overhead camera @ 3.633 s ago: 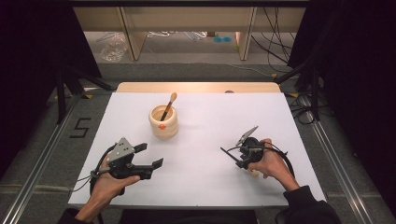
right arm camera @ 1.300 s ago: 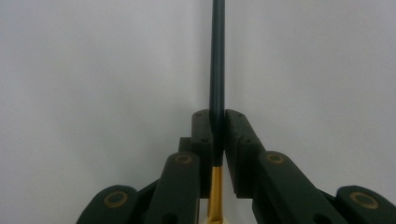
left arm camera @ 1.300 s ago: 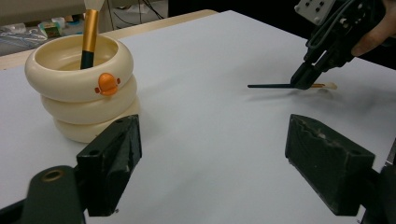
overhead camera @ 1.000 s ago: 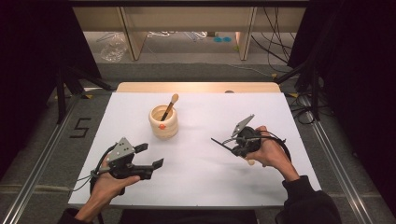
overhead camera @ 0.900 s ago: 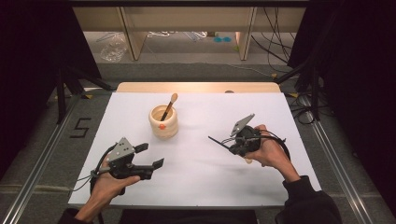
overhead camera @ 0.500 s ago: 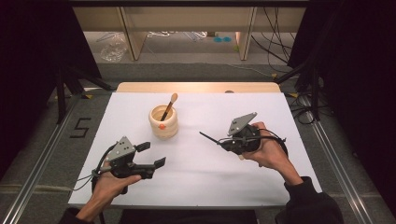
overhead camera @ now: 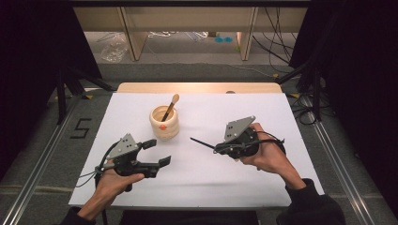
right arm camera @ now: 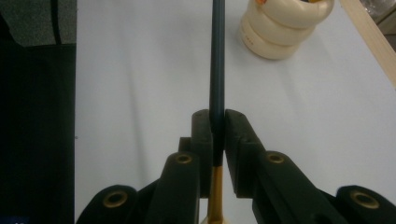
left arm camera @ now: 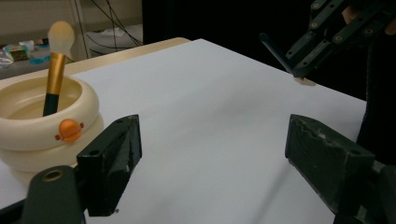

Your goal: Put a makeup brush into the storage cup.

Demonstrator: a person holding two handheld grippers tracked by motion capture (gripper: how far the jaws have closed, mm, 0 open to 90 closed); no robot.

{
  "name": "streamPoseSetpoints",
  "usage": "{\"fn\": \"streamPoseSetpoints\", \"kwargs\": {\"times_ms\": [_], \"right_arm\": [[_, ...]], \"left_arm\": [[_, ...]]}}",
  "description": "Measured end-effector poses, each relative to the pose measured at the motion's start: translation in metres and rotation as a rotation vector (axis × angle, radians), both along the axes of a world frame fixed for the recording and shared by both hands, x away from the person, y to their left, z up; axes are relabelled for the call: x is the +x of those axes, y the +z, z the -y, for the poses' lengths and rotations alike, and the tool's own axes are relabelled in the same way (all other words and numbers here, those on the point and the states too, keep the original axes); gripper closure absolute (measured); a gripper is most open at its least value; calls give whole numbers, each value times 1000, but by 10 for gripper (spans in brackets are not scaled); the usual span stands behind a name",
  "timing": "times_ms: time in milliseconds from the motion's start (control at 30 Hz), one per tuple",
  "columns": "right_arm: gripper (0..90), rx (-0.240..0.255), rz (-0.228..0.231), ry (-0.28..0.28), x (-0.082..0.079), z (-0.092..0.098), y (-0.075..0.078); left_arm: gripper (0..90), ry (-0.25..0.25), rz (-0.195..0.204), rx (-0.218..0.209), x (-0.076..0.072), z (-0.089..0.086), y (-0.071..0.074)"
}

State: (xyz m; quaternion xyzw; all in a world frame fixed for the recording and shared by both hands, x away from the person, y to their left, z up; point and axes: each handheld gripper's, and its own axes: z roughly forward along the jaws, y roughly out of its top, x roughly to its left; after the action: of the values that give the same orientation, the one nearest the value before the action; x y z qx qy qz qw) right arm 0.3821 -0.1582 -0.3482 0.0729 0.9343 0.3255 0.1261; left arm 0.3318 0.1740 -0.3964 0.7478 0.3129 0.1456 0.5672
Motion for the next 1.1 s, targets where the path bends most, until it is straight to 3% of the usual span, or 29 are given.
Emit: {"fn": "streamPoseSetpoints", "kwargs": {"times_ms": [333, 633, 767, 967, 1067, 1100], "right_arm": [[833, -10, 31, 74, -7, -12, 3], [833, -28, 51, 131, -11, -23, 4], [833, -40, 56, 149, -14, -28, 3], [833, -45, 80, 180, -16, -35, 6], [833, -42, 99, 207, -16, -38, 7], [833, -44, 77, 206, -18, -39, 8]], "left_arm": [[202, -79, 26, -5, 1, 17, 7], [260, -147, 41, 20, -2, 26, 11], [273, -158, 29, 14, -3, 30, 11], [327, -195, 43, 10, -3, 33, 12], [365, -200, 23, -4, -5, 34, 13], [384, -204, 21, -8, -5, 34, 13]]}}
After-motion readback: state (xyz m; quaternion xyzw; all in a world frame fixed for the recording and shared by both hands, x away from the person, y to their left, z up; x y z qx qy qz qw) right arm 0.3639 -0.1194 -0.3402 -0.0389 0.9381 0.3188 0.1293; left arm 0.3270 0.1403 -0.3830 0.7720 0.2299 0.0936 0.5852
